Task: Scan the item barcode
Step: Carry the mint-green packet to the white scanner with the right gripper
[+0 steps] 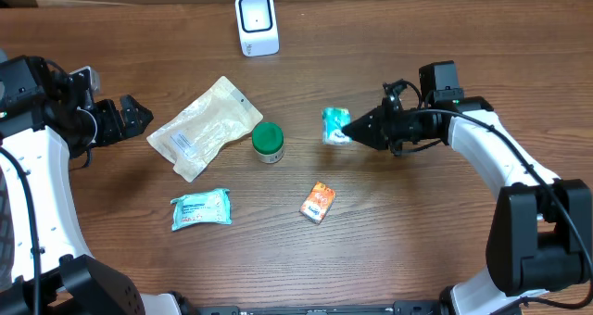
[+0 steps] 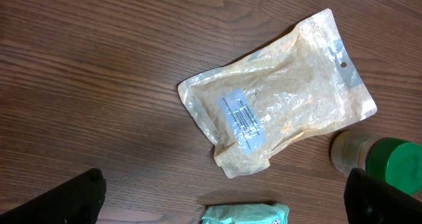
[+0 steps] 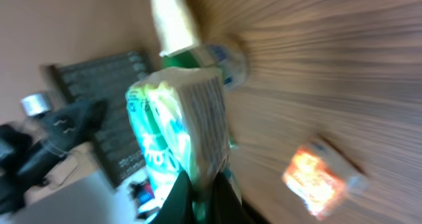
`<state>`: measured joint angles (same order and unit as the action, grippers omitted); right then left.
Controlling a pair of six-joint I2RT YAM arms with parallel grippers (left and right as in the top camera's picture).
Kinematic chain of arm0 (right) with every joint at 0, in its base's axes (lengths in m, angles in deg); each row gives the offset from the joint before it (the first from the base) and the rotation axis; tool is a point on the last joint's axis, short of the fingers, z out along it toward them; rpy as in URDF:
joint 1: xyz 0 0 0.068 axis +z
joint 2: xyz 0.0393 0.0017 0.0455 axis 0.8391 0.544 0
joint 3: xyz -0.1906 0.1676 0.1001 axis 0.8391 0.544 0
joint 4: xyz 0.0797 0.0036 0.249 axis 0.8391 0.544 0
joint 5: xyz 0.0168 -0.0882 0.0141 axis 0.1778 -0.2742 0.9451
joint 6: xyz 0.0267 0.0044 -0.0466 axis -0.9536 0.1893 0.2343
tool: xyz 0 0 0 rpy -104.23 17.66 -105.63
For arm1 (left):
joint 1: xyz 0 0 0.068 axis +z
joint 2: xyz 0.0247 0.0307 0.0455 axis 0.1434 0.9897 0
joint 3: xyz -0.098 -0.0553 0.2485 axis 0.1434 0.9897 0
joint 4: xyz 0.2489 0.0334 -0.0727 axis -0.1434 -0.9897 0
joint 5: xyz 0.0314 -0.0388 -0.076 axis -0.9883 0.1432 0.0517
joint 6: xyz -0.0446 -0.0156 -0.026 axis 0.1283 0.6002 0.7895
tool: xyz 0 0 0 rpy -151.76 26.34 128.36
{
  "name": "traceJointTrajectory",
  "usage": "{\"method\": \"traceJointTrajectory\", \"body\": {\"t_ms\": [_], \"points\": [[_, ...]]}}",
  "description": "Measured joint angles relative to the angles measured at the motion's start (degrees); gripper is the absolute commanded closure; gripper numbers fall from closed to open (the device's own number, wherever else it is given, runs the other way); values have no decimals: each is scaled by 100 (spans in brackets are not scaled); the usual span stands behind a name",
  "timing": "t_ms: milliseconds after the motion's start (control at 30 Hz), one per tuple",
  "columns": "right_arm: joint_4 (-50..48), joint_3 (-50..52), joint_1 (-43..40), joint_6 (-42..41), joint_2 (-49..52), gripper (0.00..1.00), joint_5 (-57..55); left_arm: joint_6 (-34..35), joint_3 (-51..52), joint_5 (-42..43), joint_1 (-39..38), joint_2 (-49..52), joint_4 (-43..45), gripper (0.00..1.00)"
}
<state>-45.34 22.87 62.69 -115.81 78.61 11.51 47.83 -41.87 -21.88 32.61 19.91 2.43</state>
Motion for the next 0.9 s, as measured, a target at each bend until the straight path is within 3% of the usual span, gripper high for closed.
{"method": "traceJointTrajectory", "body": {"t_ms": [233,400,633,900], "points": [[1915,-1882,229,581,0,96,-2282,0,0,0,0,0,-4,1],[2103,-3447,962,691,2,96,-4645,0,2,0,0,0,0,0],[420,-4041,2277,1325,120,96,-7344,0,2,0,0,0,0,0],[-1908,-4044,2826,3239,1331,96,-8695,0,2,2,0,0,-2,0]]}}
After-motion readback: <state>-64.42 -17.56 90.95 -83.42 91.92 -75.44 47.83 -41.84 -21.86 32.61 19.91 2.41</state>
